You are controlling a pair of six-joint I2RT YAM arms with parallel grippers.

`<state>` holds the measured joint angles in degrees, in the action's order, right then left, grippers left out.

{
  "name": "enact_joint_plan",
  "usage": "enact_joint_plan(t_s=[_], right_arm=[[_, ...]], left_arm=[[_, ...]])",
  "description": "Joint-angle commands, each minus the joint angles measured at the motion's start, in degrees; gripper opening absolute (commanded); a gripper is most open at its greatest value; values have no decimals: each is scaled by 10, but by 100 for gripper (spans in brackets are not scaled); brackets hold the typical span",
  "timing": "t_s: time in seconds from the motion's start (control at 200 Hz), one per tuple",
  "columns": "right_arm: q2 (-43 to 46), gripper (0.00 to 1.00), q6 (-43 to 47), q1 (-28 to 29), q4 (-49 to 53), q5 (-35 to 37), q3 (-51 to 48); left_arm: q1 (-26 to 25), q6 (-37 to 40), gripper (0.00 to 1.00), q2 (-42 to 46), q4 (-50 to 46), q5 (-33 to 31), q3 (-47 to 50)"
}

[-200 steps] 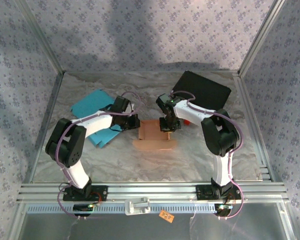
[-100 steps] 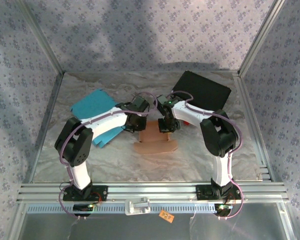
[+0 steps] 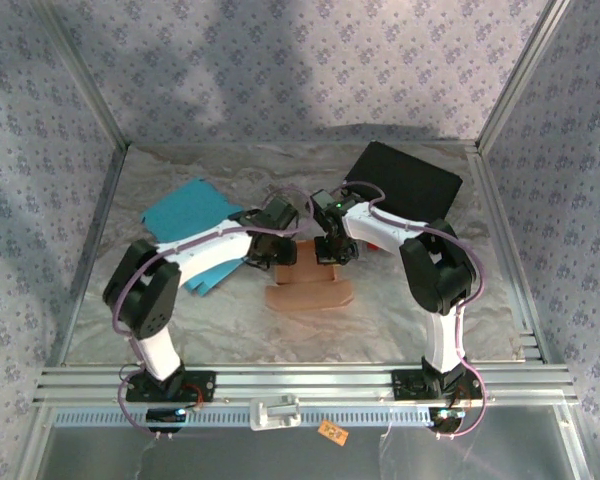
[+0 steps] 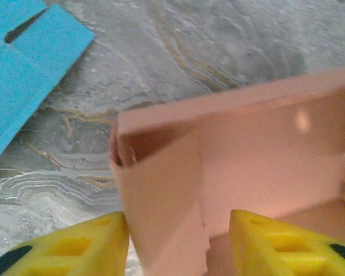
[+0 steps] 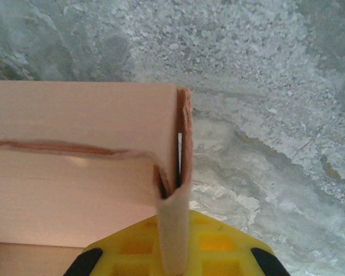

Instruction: Fold the paper box

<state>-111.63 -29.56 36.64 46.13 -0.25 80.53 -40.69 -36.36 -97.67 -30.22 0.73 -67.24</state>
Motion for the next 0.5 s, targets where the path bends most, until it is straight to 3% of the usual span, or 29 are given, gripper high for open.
enact_joint_plan(t_s=[0.0,0.265,0.37,0.5], right_arm=[[10,0,-6,4,-10,1,-1],[5,0,-1,-2,-10,-3,0],[5,0,-1,-2,-10,-4,0],[1,0,0,0,-9,-7,2]], left_arm=[[27,-12,55,71,103,120,50],[81,-41,52,183,188,201,197],[101,-45,42,210,203,214,246],[135,-85,33,207,305,276,309]])
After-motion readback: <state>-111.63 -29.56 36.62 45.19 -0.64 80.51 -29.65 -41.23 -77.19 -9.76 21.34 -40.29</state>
